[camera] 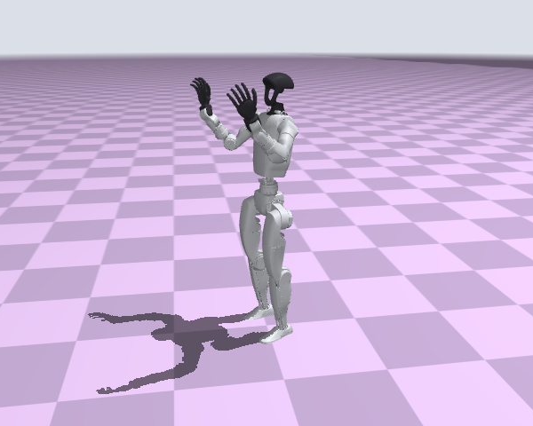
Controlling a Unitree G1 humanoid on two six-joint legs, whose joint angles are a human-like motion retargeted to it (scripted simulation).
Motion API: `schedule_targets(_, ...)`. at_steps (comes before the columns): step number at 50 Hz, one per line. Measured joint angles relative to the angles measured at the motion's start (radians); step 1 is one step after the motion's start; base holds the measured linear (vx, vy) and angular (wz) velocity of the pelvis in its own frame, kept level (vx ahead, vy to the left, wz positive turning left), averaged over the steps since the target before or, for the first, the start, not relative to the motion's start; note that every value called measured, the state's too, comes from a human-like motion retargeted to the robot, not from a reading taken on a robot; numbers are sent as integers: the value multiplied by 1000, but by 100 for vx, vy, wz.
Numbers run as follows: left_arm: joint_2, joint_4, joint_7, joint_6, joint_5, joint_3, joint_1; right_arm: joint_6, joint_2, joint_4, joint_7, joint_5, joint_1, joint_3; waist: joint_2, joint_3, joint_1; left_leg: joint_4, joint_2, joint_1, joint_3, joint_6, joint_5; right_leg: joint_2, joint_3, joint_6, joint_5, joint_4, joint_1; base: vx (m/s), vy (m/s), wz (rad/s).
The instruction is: In place motions
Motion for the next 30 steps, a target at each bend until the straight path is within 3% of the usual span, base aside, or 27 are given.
schedule_targets(2,38,-26,89,-149,101,-24,3,-78,-25,-26,-15,3,-1,29,0,1,1,0,0,1,1,0,-1,0,0,0,0,0,1,0,0,0)
schedule_targets(5,136,-84,243,-262,491,-16,11,-144,-97,-82,-88,-159,-5,85,-3,6,0,1,-1,2,1,1,-2,0,0,-1,-1,0,2,0,0,0)
schedule_targets(7,187,-136,401,-277,808,-11,7,-154,-166,-140,-104,-328,-13,122,-3,10,-2,1,-1,3,1,1,-2,0,-1,-1,-1,0,3,0,0,0)
schedule_targets(10,244,-224,675,-231,1249,-22,-13,-156,-267,-237,-100,-582,-33,184,-3,11,-3,2,0,4,2,1,-3,0,0,-1,-1,0,3,0,0,0)
schedule_targets(13,268,-293,809,-202,1468,-37,-28,-160,-332,-299,-99,-698,-53,234,-3,11,-1,1,1,4,3,1,-4,1,0,-1,-1,1,2,0,0,0)
schedule_targets(17,231,-302,792,-260,1399,-54,-18,-207,-324,-306,-109,-694,-34,223,-3,18,0,1,2,7,2,1,-4,2,-2,0,-2,2,6,0,0,0)
schedule_targets(22,147,-219,625,-243,1067,2,45,-119,-201,-236,-117,-618,40,84,-9,16,-1,-1,2,3,-1,0,-2,1,-8,0,-2,0,4,0,0,0)
schedule_targets(25,89,-130,462,-199,829,27,66,-62,-121,-168,-117,-525,60,23,-11,6,0,-1,2,-1,-2,-1,-2,1,-10,0,-3,-1,2,0,0,0)
schedule_targets(30,3,-17,232,-40,491,64,77,-32,-14,-79,-138,-374,70,-54,-11,7,5,-1,3,3,1,0,-3,3,-8,-1,-3,0,5,0,0,0)
